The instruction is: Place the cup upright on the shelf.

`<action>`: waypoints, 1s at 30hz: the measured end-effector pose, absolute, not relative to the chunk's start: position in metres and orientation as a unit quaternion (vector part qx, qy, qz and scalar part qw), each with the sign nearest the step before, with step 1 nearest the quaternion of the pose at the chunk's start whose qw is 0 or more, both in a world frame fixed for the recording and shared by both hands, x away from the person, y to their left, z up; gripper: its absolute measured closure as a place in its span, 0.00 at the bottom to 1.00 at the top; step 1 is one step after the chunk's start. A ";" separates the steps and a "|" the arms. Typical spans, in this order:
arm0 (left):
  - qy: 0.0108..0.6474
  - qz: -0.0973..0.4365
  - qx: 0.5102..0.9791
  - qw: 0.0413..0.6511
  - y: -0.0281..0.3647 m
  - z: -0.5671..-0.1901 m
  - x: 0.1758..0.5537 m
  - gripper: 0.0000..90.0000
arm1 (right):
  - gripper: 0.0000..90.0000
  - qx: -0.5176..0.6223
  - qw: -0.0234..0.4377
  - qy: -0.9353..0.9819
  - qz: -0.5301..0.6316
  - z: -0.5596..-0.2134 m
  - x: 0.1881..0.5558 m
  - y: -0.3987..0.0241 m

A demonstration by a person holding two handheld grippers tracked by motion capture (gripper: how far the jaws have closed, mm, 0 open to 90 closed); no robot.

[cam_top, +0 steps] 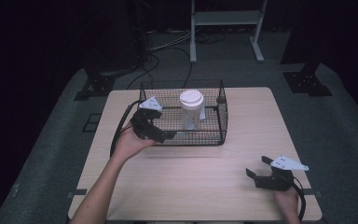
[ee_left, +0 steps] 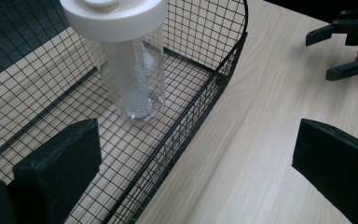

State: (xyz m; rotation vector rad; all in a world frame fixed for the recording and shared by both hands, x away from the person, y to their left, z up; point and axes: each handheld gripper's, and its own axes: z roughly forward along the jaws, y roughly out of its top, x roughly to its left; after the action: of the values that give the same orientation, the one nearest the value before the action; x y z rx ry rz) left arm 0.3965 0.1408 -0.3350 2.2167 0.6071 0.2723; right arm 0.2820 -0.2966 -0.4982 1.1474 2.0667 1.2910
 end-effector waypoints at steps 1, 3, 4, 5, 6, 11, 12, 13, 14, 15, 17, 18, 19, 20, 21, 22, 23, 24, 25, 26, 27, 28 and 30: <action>0.238 0.107 0.878 0.402 0.142 -0.336 0.395 0.00 | 0.14 0.415 0.223 0.748 0.468 -0.498 0.282 -0.297; 0.239 0.106 0.875 0.407 0.143 -0.338 0.392 0.00 | 0.14 0.415 0.223 0.748 0.468 -0.498 0.282 -0.297; 0.238 0.106 0.875 0.408 0.144 -0.339 0.391 0.00 | 0.14 0.415 0.223 0.748 0.468 -0.498 0.282 -0.297; 0.237 0.107 0.875 0.408 0.144 -0.339 0.389 0.00 | 0.14 0.416 0.222 0.748 0.467 -0.498 0.282 -0.297; 0.236 0.106 0.875 0.409 0.145 -0.340 0.388 0.00 | 0.14 0.416 0.222 0.748 0.467 -0.498 0.282 -0.297; 0.237 0.103 0.872 0.415 0.149 -0.346 0.382 0.00 | 0.14 0.416 0.223 0.748 0.467 -0.498 0.282 -0.297; 0.238 0.102 0.872 0.416 0.150 -0.347 0.381 0.00 | 0.14 0.417 0.223 0.747 0.467 -0.498 0.282 -0.297; 0.241 0.102 0.870 0.419 0.151 -0.349 0.379 0.00 | 0.14 0.415 0.224 0.748 0.467 -0.498 0.282 -0.297; 0.241 0.101 0.870 0.419 0.152 -0.350 0.378 0.00 | 0.14 0.415 0.224 0.748 0.467 -0.498 0.282 -0.297; 0.241 0.101 0.869 0.419 0.153 -0.351 0.377 0.00 | 0.14 0.419 0.221 0.748 0.466 -0.498 0.282 -0.297; 0.242 0.102 0.869 0.419 0.155 -0.353 0.374 0.00 | 0.14 0.420 0.220 0.747 0.466 -0.498 0.282 -0.297; 0.241 0.102 0.869 0.420 0.156 -0.354 0.374 0.00 | 0.14 0.420 0.220 0.747 0.466 -0.498 0.282 -0.297; 0.242 0.102 0.869 0.420 0.157 -0.356 0.373 0.00 | 0.14 0.419 0.221 0.747 0.466 -0.498 0.282 -0.297; 0.243 0.101 0.868 0.420 0.158 -0.357 0.372 0.00 | 0.14 0.419 0.220 0.747 0.466 -0.498 0.282 -0.297; 0.245 0.100 0.867 0.422 0.159 -0.358 0.371 0.00 | 0.14 0.420 0.220 0.747 0.466 -0.498 0.282 -0.297; 0.245 0.100 0.867 0.422 0.160 -0.360 0.370 0.00 | 0.14 0.420 0.220 0.747 0.466 -0.498 0.282 -0.297; 0.245 0.100 0.867 0.422 0.161 -0.361 0.369 0.00 | 0.14 0.419 0.221 0.747 0.466 -0.498 0.282 -0.297; 0.245 0.100 0.867 0.421 0.162 -0.361 0.368 0.00 | 0.14 0.419 0.221 0.747 0.466 -0.498 0.282 -0.297; 0.245 0.099 0.867 0.423 0.162 -0.362 0.367 0.00 | 0.14 0.420 0.221 0.747 0.465 -0.498 0.282 -0.297; 0.245 0.099 0.866 0.423 0.163 -0.363 0.366 0.00 | 0.14 0.420 0.221 0.747 0.465 -0.498 0.282 -0.297; 0.245 0.100 0.865 0.425 0.165 -0.364 0.364 0.00 | 0.14 0.420 0.221 0.747 0.465 -0.498 0.282 -0.297; 0.245 0.100 0.865 0.425 0.165 -0.364 0.364 0.00 | 0.14 0.420 0.221 0.747 0.465 -0.498 0.282 -0.297; 0.245 0.101 0.865 0.426 0.166 -0.364 0.361 0.00 | 0.14 0.421 0.221 0.747 0.465 -0.498 0.282 -0.297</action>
State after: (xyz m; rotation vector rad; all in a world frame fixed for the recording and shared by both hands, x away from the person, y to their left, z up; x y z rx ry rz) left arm 0.3611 0.1661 -0.3644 2.1621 0.6123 0.2512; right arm 0.2818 -0.2966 -0.4982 1.1628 2.0654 1.2861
